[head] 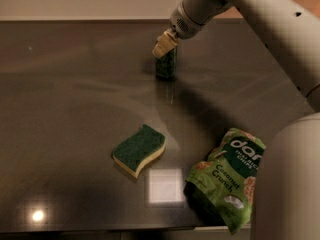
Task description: Pick green can
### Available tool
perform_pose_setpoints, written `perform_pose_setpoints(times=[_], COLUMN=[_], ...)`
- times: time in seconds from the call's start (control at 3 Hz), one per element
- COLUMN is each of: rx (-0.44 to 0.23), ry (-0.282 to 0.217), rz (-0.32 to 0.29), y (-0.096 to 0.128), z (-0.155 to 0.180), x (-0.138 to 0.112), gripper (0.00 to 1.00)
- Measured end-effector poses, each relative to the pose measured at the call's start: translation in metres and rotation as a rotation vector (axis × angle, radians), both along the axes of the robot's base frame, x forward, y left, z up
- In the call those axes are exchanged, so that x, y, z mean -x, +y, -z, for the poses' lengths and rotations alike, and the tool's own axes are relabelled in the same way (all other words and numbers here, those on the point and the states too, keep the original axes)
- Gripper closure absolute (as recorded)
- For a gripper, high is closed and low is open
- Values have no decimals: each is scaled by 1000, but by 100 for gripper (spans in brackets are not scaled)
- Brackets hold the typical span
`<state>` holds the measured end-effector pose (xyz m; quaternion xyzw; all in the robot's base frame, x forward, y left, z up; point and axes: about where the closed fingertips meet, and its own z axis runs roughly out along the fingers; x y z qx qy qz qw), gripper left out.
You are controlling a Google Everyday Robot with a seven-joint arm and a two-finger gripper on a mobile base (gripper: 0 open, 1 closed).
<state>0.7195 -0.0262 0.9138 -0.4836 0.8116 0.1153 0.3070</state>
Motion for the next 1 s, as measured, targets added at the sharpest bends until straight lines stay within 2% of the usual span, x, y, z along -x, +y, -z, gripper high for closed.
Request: perform_pose_setpoints(times=[0.33,0.67,1.0], rx=[-18,-31,-35], ry=[2,-5,-25], rz=[-41,-96,-156], y=[-2,-7,-14], z=[-20,-49,-85], x=[14,34,61], gripper=[88,100,100])
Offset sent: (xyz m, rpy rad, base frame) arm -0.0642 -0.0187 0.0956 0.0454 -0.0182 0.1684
